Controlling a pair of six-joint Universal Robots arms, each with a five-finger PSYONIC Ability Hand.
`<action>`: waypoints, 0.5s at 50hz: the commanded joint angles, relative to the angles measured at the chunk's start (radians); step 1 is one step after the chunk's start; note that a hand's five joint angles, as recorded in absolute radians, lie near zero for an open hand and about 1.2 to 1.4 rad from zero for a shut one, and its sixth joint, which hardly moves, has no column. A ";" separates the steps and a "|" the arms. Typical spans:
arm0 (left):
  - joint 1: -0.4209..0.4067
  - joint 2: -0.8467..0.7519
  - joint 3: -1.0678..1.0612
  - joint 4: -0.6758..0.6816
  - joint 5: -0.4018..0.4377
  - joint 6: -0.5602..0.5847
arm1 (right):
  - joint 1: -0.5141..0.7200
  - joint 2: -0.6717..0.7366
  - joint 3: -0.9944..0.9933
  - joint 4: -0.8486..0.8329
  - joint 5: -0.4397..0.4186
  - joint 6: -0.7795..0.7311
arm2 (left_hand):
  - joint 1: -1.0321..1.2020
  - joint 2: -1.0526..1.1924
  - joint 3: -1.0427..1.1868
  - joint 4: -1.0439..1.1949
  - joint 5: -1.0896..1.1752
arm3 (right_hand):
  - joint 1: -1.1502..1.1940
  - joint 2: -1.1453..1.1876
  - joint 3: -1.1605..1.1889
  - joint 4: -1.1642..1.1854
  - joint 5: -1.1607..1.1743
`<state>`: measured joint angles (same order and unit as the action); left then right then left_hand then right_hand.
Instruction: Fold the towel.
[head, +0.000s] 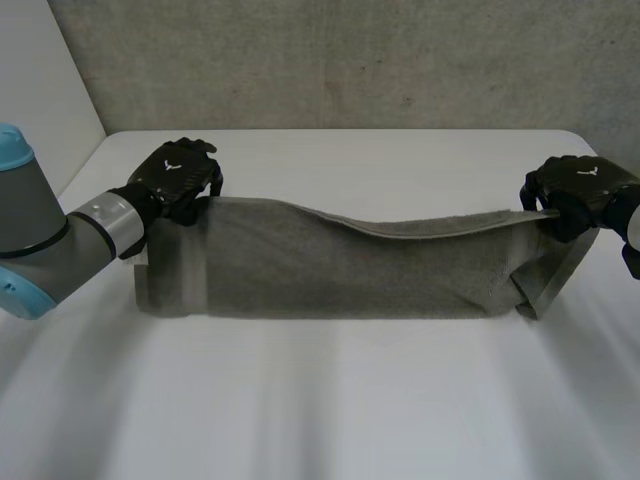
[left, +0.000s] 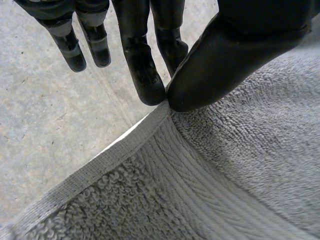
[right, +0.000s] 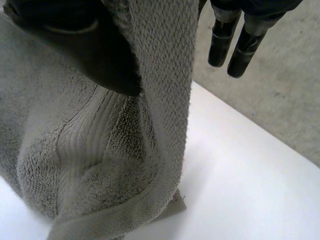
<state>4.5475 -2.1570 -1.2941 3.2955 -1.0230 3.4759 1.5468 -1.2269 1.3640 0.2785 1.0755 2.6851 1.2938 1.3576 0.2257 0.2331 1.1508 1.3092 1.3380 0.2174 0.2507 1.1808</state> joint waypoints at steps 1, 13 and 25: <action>0.001 -0.144 0.119 -0.017 -0.011 0.002 | 0.010 0.206 -0.129 -0.002 0.053 -0.034 | 0.102 0.039 -0.051 -0.059 0.071 | 0.087 0.058 -0.043 -0.076 0.041; -0.012 -0.268 0.251 -0.016 -0.019 0.002 | 0.033 0.398 -0.266 -0.056 0.124 -0.056 | 0.102 0.039 -0.051 -0.059 0.071 | 0.087 0.058 -0.043 -0.076 0.041; -0.018 -0.264 0.239 -0.013 -0.019 0.003 | 0.061 0.386 -0.227 -0.202 0.158 -0.048 | -0.888 -0.952 -0.051 -0.059 -0.919 | -1.135 -1.164 -0.043 -0.076 -1.181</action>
<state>4.5308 -2.4446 -1.0248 3.2806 -1.0425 3.4784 1.5941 -0.8117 1.1006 0.1305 1.2281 2.6305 0.7561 0.7586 0.2257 0.2332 0.5798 1.0497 1.0654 0.2173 0.2507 0.8991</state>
